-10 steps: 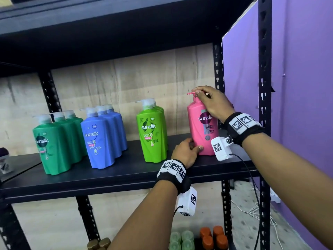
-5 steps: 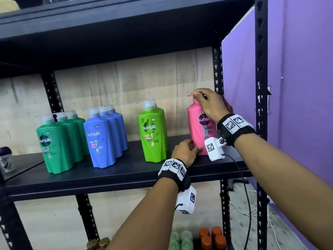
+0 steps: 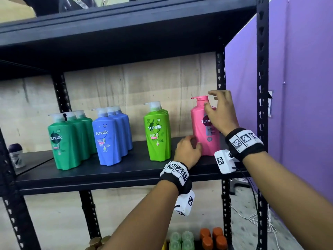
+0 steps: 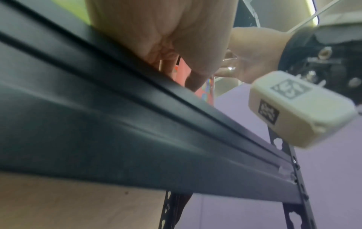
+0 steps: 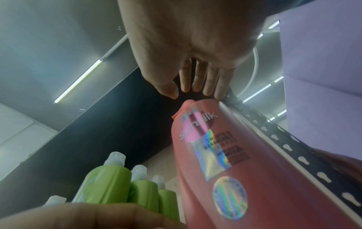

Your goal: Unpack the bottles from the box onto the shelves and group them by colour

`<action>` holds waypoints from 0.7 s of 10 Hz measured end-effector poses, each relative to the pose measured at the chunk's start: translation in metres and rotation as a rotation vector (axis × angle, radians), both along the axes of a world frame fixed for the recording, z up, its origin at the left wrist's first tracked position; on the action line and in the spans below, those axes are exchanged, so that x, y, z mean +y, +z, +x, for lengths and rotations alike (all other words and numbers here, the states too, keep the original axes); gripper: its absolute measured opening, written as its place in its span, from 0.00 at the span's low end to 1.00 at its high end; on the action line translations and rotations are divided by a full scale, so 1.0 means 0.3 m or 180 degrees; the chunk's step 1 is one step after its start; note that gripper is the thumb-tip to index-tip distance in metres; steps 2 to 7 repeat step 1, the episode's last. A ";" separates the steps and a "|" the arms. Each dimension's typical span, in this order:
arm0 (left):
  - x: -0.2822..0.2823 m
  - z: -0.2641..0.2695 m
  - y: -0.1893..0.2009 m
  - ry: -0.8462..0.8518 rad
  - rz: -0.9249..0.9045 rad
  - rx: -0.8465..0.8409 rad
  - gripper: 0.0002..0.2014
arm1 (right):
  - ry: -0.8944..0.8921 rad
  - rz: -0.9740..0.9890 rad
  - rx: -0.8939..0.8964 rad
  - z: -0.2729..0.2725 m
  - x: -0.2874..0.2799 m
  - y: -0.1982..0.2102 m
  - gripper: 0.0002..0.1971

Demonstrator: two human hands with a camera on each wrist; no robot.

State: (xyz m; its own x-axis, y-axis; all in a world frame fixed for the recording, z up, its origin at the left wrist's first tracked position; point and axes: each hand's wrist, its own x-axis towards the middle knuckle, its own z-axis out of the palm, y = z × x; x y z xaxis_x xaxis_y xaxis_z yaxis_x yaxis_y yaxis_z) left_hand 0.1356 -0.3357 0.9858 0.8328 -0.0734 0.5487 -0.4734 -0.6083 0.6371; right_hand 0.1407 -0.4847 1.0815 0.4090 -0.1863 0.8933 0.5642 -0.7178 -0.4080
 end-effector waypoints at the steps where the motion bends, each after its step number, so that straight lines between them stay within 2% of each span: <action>1: 0.041 -0.006 0.031 0.0076 -0.0014 -0.0201 0.13 | 0.0086 -0.0110 -0.0414 -0.034 0.008 -0.018 0.08; 7: 0.041 -0.006 0.031 0.0076 -0.0014 -0.0201 0.13 | 0.0086 -0.0110 -0.0414 -0.034 0.008 -0.018 0.08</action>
